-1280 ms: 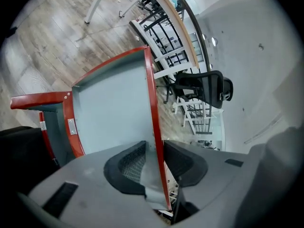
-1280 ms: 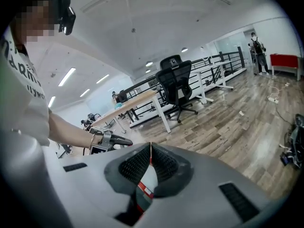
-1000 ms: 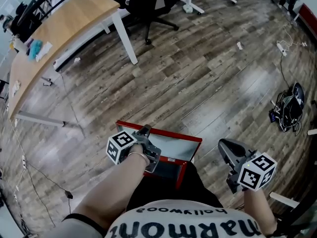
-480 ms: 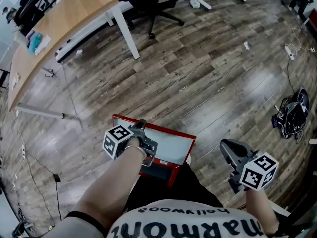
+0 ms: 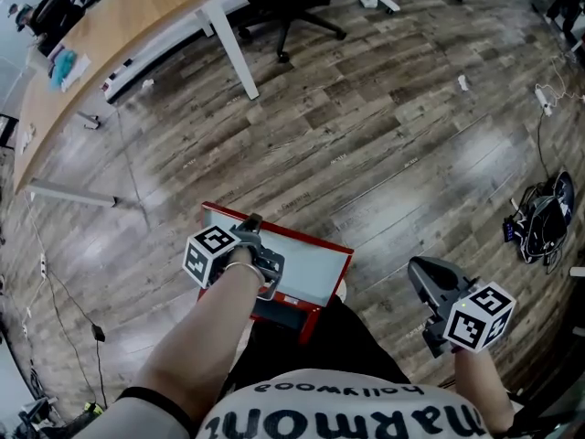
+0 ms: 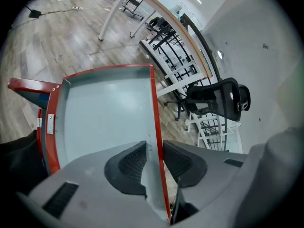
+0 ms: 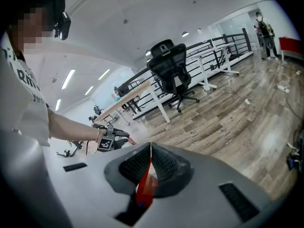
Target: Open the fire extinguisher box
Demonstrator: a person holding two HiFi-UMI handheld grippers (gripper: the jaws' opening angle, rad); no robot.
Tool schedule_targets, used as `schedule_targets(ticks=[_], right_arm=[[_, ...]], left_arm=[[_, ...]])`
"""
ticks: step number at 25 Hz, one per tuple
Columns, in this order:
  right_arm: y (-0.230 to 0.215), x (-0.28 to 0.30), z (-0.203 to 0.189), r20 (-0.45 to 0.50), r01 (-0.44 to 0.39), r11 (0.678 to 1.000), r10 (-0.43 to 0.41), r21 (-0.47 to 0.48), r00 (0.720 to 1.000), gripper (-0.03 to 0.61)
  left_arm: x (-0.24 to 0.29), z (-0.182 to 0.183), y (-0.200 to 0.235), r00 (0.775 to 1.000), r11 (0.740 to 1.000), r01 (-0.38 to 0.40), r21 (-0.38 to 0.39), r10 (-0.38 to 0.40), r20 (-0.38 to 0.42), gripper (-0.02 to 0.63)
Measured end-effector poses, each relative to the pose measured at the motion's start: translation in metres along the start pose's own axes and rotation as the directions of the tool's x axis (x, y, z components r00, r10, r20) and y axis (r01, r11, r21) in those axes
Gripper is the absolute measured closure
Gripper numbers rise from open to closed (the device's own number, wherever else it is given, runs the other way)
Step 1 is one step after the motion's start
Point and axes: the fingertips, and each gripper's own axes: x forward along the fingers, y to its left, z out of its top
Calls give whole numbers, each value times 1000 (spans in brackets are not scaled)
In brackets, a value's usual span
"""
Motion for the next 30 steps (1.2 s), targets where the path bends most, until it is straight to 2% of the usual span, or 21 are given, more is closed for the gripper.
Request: schedule_targets(ticks=[7,13,22,30], right_arm=[[-10,6,-4,-10,-12,1000,12,18,1000,568],[-14,10,-2,-13,-13,1000,14,23,1000,568],[2,9,0,-3,-26,1000,26,8,1000,568],[16,0,-10,5,-23,1000,23,-5,1000,568]], left_arm=[[12,0,2,1000,1000,-2,1,2,16,508],[15,1,-3,998,998,63,11,-63,16,505],[2,1,-2,996,996,84,2,-84,2,505],[-10,0,-5,993,993,116,31,-115,-36,505]])
